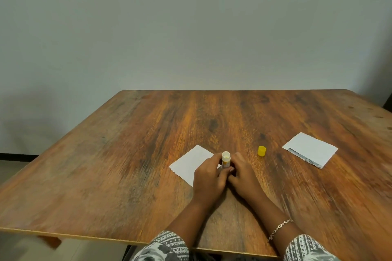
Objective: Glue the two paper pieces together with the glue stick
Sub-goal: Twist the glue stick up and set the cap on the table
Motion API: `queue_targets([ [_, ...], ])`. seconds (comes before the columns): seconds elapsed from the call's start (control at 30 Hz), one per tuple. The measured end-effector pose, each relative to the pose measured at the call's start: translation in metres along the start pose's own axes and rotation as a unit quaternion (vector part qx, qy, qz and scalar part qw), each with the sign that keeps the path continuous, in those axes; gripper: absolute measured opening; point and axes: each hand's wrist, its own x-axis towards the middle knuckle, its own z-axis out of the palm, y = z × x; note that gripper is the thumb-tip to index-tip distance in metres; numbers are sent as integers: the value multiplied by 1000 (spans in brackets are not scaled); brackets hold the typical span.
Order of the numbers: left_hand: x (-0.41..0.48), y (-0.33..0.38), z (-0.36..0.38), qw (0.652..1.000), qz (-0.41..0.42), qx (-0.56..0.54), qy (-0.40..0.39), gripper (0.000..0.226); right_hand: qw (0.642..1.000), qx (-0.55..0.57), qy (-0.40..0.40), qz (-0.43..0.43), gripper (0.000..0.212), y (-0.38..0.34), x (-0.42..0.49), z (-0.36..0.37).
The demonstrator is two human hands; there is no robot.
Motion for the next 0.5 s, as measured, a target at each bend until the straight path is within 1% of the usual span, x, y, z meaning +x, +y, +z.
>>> queue_targets([
  [0.1, 0, 0, 0, 1000, -3, 9, 2, 18, 1000, -16, 3, -8, 28, 0, -1, -1],
  [0.2, 0, 1, 0, 1000, -11, 9, 13, 16, 1000, 1, -2, -12, 30, -3, -3, -3],
  [0.33, 0, 2, -3, 1000, -16, -1, 16, 18, 1000, 0, -21, -19, 38, -5, -3, -1],
  [0.5, -2, 2, -1, 1000, -7, 7, -4, 22, 1000, -16, -5, -11, 30, -2, -3, -1],
])
